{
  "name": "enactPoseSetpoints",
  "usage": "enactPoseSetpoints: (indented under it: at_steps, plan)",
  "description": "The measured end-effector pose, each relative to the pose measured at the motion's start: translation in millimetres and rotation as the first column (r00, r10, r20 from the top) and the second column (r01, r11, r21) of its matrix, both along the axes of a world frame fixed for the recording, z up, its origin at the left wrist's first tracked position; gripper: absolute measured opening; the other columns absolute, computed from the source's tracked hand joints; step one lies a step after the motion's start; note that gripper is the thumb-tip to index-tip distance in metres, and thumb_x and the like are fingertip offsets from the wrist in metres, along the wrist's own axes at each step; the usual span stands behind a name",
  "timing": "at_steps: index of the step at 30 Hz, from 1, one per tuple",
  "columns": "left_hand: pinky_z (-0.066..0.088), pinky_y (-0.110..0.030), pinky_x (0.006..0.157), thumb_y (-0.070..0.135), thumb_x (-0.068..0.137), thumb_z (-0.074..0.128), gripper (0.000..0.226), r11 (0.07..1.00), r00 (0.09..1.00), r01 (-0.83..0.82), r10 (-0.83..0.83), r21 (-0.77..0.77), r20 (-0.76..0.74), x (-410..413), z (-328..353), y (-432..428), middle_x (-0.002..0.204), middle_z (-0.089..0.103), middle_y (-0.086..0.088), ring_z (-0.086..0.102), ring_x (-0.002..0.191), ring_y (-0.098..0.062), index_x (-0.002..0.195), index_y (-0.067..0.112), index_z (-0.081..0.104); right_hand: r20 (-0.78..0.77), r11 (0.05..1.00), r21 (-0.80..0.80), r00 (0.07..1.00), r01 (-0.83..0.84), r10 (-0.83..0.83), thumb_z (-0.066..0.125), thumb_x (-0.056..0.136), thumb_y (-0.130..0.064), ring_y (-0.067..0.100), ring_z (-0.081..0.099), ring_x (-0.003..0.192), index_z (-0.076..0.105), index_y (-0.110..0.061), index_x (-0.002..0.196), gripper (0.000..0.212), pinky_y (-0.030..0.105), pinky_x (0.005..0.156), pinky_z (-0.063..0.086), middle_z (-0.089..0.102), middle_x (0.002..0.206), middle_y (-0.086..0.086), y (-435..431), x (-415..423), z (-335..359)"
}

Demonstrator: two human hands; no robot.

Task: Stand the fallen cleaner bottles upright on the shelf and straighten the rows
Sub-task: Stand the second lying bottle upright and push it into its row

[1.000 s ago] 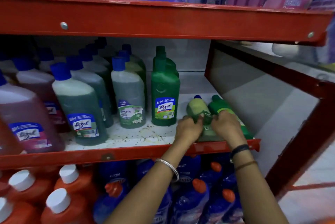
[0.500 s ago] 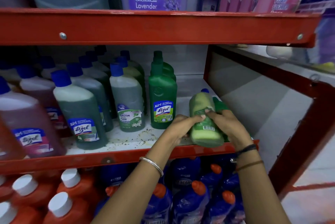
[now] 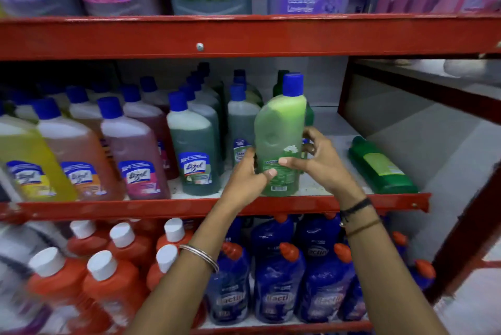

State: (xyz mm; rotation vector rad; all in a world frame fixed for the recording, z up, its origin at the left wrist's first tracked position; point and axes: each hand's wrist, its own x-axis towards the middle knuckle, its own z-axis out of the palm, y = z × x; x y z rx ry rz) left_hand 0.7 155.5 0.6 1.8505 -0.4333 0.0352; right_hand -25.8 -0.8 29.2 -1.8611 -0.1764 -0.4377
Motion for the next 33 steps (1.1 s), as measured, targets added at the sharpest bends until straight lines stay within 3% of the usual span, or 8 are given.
enactPoseSetpoints:
  at_steps: [7, 11, 15, 18, 22, 25, 27, 33]
  plan:
    - [0.049, -0.049, 0.092, 0.017, 0.076, 0.062, 0.051, 0.975, 0.980, -0.198, 0.197, 0.098, 0.018, 15, -17, 32, 0.118, 0.061, -0.012, 0.057, 0.108, -0.030, 0.122, 0.016, 0.040, -0.060, 1.000, 0.020, 0.998, -0.022, 0.023, 0.081, 0.064, -0.011, 0.021, 0.063, 0.103, 0.049, -0.016, 0.116, 0.062, 0.039, 0.086, 0.055, 0.063, 0.115, 0.006, 43, 32, -26]
    - [0.049, -0.041, 0.086, 0.022, 0.079, 0.066, 0.048, 0.948, 0.963, -0.264, 0.248, 0.176, 0.106, 18, -28, 39, 0.117, 0.062, -0.013, 0.058, 0.106, -0.032, 0.120, 0.015, 0.040, -0.040, 0.999, 0.025, 0.999, 0.034, -0.033, 0.081, 0.065, -0.007, 0.022, 0.063, 0.098, 0.052, -0.011, 0.114, 0.057, 0.034, 0.083, 0.056, 0.064, 0.106, 0.006, 50, 38, -37]
    - [0.054, -0.042, 0.076, 0.039, 0.072, 0.070, 0.047, 0.934, 0.935, -0.317, 0.279, 0.164, 0.217, 15, -36, 39, 0.106, 0.067, -0.006, 0.063, 0.095, -0.026, 0.106, 0.022, 0.043, 0.010, 0.983, -0.046, 0.984, 0.177, -0.176, 0.076, 0.066, -0.043, 0.018, 0.062, 0.099, 0.058, -0.012, 0.116, 0.061, 0.033, 0.082, 0.056, 0.062, 0.116, 0.009, 53, 35, -38]
    - [0.052, -0.041, 0.074, 0.036, 0.076, 0.068, 0.044, 0.914, 0.899, -0.367, 0.301, 0.172, 0.319, 6, -41, 35, 0.111, 0.062, -0.007, 0.061, 0.098, -0.026, 0.108, 0.018, 0.042, 0.043, 0.957, -0.096, 0.962, 0.272, -0.269, 0.073, 0.065, -0.055, 0.009, 0.057, 0.091, 0.056, -0.014, 0.116, 0.068, 0.013, 0.072, 0.047, 0.052, 0.112, 0.001, 74, 28, -34]
    - [0.052, -0.043, 0.077, 0.028, 0.089, 0.052, 0.035, 0.957, 0.911, -0.261, 0.199, 0.129, 0.362, 4, -45, 39, 0.116, 0.060, -0.009, 0.060, 0.102, -0.027, 0.119, 0.015, 0.041, 0.030, 0.882, -0.198, 0.902, 0.428, -0.431, 0.069, 0.058, -0.068, 0.024, 0.054, 0.096, 0.052, -0.011, 0.113, 0.081, 0.029, 0.078, 0.045, 0.044, 0.109, 0.008, 97, 32, -33]
    - [0.043, -0.034, 0.068, 0.027, 0.096, 0.038, 0.010, 0.988, 0.937, -0.141, 0.113, 0.062, 0.332, 14, -42, 53, 0.088, 0.057, -0.001, 0.056, 0.082, -0.018, 0.093, 0.020, 0.044, 0.020, 0.855, -0.251, 0.885, 0.454, -0.464, 0.070, 0.062, -0.058, 0.028, 0.054, 0.094, 0.058, -0.009, 0.108, 0.069, 0.026, 0.073, 0.038, 0.050, 0.106, 0.013, 99, 39, -30]
    - [0.037, -0.029, 0.068, 0.024, 0.097, 0.035, 0.012, 0.992, 0.944, -0.105, 0.076, 0.073, 0.321, 17, -43, 59, 0.083, 0.051, 0.001, 0.050, 0.077, -0.015, 0.089, 0.019, 0.043, 0.047, 0.864, -0.255, 0.898, 0.435, -0.438, 0.071, 0.065, -0.049, 0.023, 0.053, 0.092, 0.061, -0.010, 0.106, 0.057, 0.027, 0.072, 0.040, 0.057, 0.104, 0.014, 97, 41, -30]
    - [0.033, -0.020, 0.085, 0.025, 0.093, 0.048, 0.045, 0.984, 0.980, -0.076, 0.044, 0.160, 0.193, 23, -41, 52, 0.125, 0.050, -0.004, 0.048, 0.115, -0.017, 0.132, 0.009, 0.032, -0.026, 0.994, -0.103, 0.999, 0.027, -0.030, 0.070, 0.079, -0.029, 0.013, 0.067, 0.098, 0.065, -0.018, 0.108, 0.032, 0.035, 0.088, 0.055, 0.070, 0.108, 0.002, 68, 35, -24]
